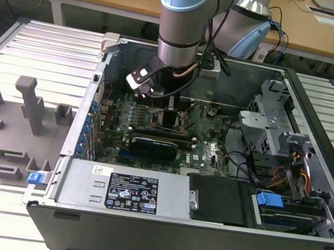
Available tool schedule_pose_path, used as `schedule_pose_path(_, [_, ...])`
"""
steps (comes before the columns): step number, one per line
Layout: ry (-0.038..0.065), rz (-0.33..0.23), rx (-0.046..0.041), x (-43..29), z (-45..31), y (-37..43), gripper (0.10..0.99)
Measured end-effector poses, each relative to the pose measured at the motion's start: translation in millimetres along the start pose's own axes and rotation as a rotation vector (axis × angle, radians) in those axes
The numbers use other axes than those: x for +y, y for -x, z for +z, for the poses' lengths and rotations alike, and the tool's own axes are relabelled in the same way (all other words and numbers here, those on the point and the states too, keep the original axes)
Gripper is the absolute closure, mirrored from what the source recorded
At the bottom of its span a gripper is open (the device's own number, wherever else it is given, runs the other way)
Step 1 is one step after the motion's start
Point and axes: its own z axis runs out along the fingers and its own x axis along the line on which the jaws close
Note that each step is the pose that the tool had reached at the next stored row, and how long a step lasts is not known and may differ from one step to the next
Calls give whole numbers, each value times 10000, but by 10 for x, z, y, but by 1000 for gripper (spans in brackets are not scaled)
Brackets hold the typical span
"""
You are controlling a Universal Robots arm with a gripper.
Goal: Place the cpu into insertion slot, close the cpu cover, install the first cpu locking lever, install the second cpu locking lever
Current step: 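Place the cpu into insertion slot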
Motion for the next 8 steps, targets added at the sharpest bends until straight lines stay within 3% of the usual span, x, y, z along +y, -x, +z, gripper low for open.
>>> schedule_pose_path(5, [0,0,-2,7,-78,-1,467])
schedule_pose_path(8, [1,0,-1,8,-87,-1,467])
